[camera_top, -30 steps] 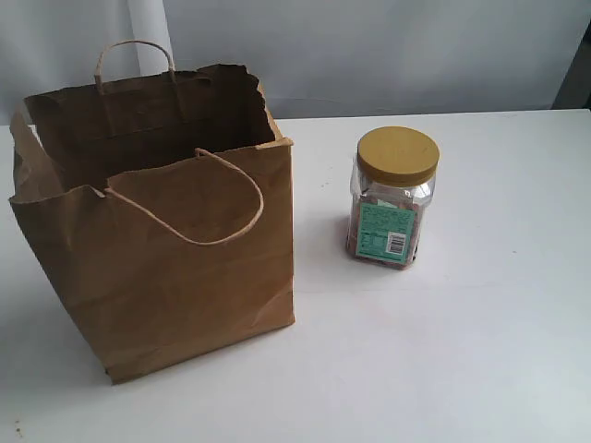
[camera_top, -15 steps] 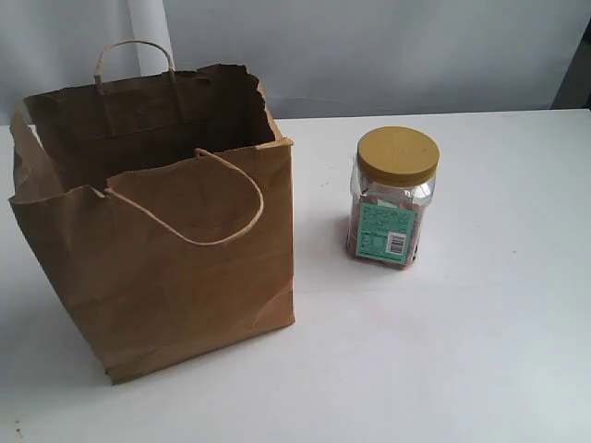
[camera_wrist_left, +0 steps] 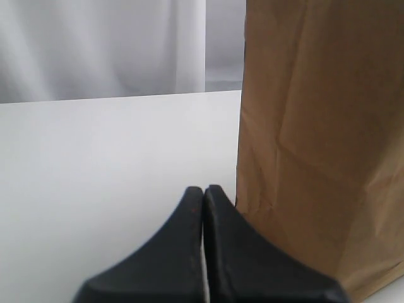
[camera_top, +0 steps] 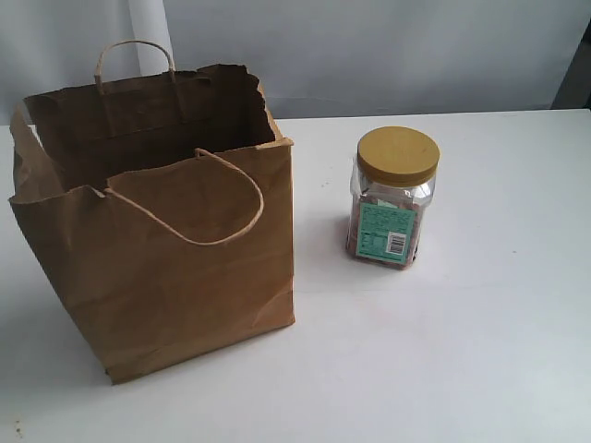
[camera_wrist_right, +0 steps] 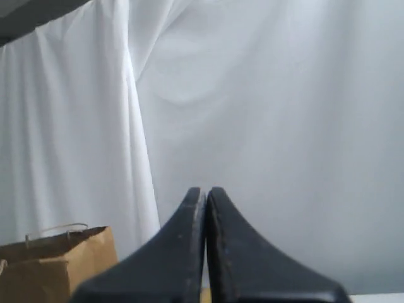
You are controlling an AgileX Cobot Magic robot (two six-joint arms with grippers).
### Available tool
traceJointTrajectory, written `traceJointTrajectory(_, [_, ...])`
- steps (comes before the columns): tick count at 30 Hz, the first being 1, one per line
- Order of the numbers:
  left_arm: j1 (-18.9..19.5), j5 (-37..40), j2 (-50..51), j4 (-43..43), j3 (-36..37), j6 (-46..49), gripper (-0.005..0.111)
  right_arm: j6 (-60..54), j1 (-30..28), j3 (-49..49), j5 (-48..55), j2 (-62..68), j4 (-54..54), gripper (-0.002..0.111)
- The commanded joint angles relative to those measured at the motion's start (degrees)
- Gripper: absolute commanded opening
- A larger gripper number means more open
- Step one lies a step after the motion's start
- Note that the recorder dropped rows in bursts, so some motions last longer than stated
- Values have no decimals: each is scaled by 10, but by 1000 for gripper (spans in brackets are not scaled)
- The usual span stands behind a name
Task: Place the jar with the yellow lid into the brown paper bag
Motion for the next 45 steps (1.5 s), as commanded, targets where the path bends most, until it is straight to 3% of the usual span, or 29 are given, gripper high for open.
traceJointTrajectory(1, [-3, -5, 2, -2, -1, -2, 1, 14, -5, 2, -11, -4, 74, 0])
traceJointTrajectory(4, [-3, -5, 2, -2, -1, -2, 1, 3, -5, -16, 41, -1, 74, 0])
traceJointTrajectory(7, [-3, -5, 2, -2, -1, -2, 1, -37, -5, -129, 180, 69, 74, 0])
traceJointTrajectory(16, [-3, -5, 2, -2, -1, -2, 1, 4, -5, -497, 568, 504, -84, 0])
traceJointTrajectory(22, [-3, -5, 2, -2, -1, -2, 1, 16, -5, -629, 650, 647, -156, 0])
traceJointTrajectory(36, [-3, -5, 2, -2, -1, -2, 1, 58, -5, -888, 814, 876, -181, 0])
traceJointTrajectory(45, [-3, -5, 2, -2, -1, -2, 1, 81, -5, -920, 799, 970, -228, 0])
